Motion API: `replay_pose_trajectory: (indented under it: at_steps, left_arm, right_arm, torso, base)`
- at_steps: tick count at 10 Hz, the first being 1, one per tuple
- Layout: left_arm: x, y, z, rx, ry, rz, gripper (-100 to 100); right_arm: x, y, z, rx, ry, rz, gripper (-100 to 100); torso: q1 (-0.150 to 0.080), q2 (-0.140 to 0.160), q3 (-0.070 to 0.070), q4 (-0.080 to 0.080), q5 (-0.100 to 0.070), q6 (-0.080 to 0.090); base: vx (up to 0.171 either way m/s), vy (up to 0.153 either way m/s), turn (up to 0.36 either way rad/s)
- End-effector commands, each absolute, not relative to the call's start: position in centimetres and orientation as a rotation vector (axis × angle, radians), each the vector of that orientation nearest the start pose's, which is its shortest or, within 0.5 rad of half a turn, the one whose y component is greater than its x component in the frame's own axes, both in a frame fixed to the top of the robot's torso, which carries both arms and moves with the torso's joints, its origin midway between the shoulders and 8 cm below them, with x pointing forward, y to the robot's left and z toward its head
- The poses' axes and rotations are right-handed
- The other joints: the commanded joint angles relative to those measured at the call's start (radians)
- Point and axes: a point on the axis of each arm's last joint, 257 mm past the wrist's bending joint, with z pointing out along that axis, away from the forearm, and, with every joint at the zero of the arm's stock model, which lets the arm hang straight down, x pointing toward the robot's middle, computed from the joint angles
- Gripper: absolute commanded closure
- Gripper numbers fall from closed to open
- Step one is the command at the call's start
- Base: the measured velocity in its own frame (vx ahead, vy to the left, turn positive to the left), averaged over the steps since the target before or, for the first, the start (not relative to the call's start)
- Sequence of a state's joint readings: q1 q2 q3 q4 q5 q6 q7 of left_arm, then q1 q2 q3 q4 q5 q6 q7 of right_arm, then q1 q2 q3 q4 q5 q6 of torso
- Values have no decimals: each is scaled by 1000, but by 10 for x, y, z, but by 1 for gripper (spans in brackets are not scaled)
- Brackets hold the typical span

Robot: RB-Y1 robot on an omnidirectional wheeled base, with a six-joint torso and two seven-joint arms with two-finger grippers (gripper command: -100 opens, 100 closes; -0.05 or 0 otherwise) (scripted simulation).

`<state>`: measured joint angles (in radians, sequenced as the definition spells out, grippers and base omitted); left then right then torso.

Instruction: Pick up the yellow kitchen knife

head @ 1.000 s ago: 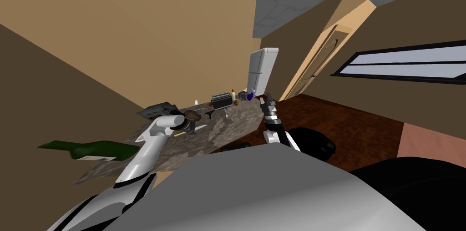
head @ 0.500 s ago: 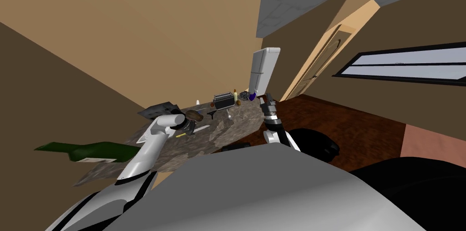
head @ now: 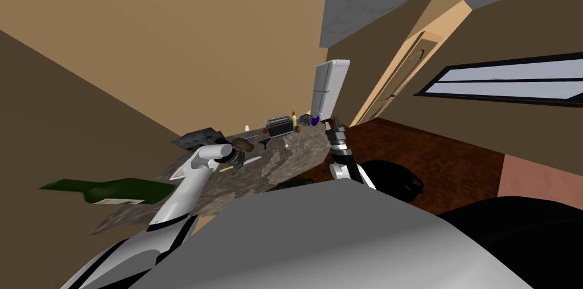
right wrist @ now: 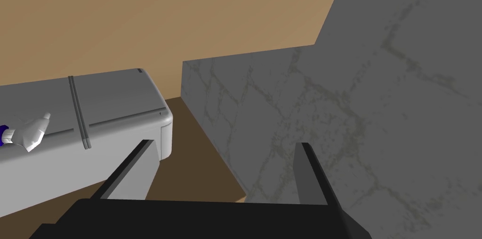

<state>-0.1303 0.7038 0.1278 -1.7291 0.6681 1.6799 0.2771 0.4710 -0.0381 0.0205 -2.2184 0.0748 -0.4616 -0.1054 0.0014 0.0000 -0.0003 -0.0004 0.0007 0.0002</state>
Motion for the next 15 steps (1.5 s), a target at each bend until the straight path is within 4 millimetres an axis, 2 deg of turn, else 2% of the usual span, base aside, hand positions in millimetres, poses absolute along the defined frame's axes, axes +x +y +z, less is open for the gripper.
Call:
replay_pose_trajectory:
  at_steps: [1, 3, 5, 8, 10, 12, 15]
  left_arm:
    - [370, 417, -313, -2331, 1837, -219, 100]
    - [370, 417, -313, -2331, 1837, -219, 100]
    - [377, 412, -307, -2327, 1840, -237, -100]
    - [394, 406, -284, -2325, 1830, -261, -100]
    - [393, 409, -274, -2348, 1821, -240, -100]
    - [389, 419, -273, -2404, 1789, -201, -100]
    - [374, 435, -286, -2512, 1715, -143, -100]
  right_arm:
    - [367, -261, -3, 690, 713, 1364, 0]
    - [367, -261, -3, 690, 713, 1364, 0]
    - [367, -261, -3, 690, 713, 1364, 0]
    - [367, -261, -2, 690, 713, 1364, 0]
    - [367, -261, -2, 690, 713, 1364, 0]
    - [367, -261, -3, 690, 713, 1364, 0]
    - [367, -261, -3, 690, 713, 1364, 0]
  torso:
    - [0, 0, 0, 0, 0, 0]
    - [1, -2, -1, -1, 0, 0]
    - [1, -2, -1, -1, 0, 0]
    - [-1, 7, 4, 1, 0, 1]
    - [1, 6, 3, 1, 0, 1]
    - [2, 3, 2, 1, 1, 0]
    - [6, -2, -1, -1, 2, -1]
  base:
    - [0, 0, 0]
    - [0, 0, 0]
    - [-25, -21, -103]
    - [-141, -28, -313]
    - [-103, 6, -234]
    - [-46, 10, -230]
    - [9, 48, -109]
